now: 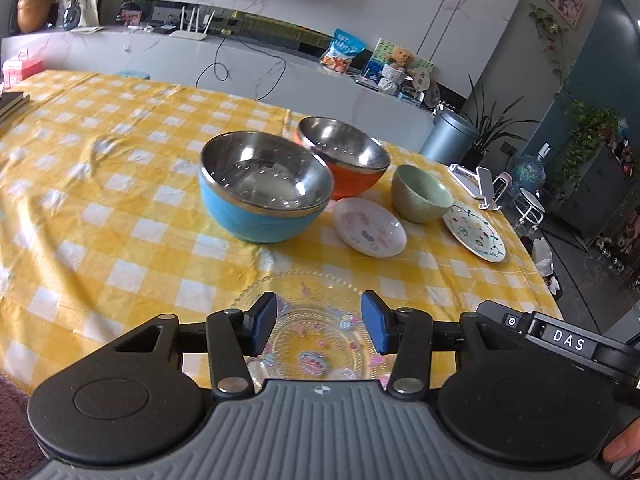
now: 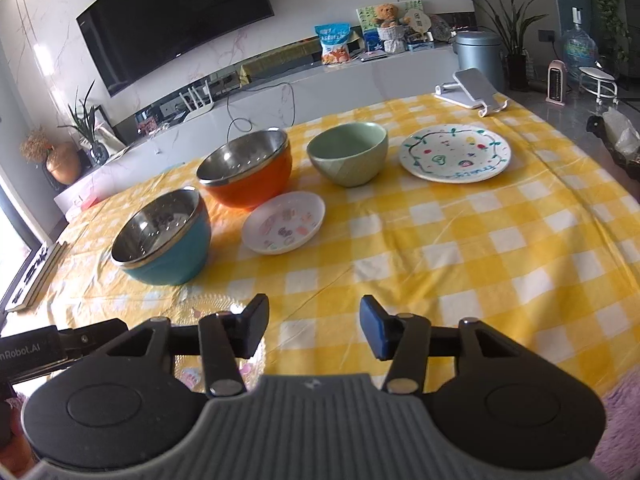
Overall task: Organize plates and bowls
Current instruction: 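Move both grippers to the rim of the white painted plate, then close both grippers on the white plate rim and lift it, then carry the white plate with both grippers over the clear glass plate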
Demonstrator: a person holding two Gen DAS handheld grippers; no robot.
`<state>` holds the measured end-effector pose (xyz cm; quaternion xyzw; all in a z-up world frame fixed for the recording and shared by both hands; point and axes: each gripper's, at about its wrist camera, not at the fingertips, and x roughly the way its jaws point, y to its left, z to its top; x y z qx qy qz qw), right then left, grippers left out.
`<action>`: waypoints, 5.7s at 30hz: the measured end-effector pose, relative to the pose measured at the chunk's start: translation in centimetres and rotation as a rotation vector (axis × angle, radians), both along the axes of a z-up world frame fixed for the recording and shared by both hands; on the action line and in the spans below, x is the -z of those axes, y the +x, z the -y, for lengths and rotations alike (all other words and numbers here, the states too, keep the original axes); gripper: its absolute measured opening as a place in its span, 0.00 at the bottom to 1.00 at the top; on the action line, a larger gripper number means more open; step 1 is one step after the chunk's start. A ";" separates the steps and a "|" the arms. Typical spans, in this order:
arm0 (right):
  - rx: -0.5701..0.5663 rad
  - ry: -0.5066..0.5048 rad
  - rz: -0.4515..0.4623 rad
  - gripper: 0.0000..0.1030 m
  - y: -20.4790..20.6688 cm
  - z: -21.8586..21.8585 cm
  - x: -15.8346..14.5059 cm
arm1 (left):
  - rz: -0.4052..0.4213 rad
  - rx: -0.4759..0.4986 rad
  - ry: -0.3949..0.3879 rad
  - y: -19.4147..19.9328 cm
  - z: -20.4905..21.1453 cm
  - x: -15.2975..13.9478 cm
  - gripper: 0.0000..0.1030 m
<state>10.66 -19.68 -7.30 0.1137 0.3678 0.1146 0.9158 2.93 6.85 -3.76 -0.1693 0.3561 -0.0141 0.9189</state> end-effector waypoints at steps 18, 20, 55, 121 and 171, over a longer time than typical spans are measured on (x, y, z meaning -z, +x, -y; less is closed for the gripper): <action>0.330 -0.043 0.085 0.86 2.7 13.3 -3.4 | 0.135 0.179 0.163 6.9 14.0 -2.6 0.72; 0.354 -0.010 0.069 0.86 3.8 14.4 -3.0 | 0.124 0.191 0.165 7.9 15.0 -2.4 0.72; 0.394 0.523 -0.158 0.37 20.1 20.3 7.5 | -0.015 0.041 -0.271 21.2 15.5 6.3 0.55; 0.269 0.222 -0.296 0.07 2.3 13.5 4.6 | -0.167 0.125 -0.279 8.4 12.0 6.3 0.00; 0.202 0.177 -0.314 0.16 7.4 15.2 5.0 | -0.240 0.236 -0.038 12.5 13.8 6.4 0.21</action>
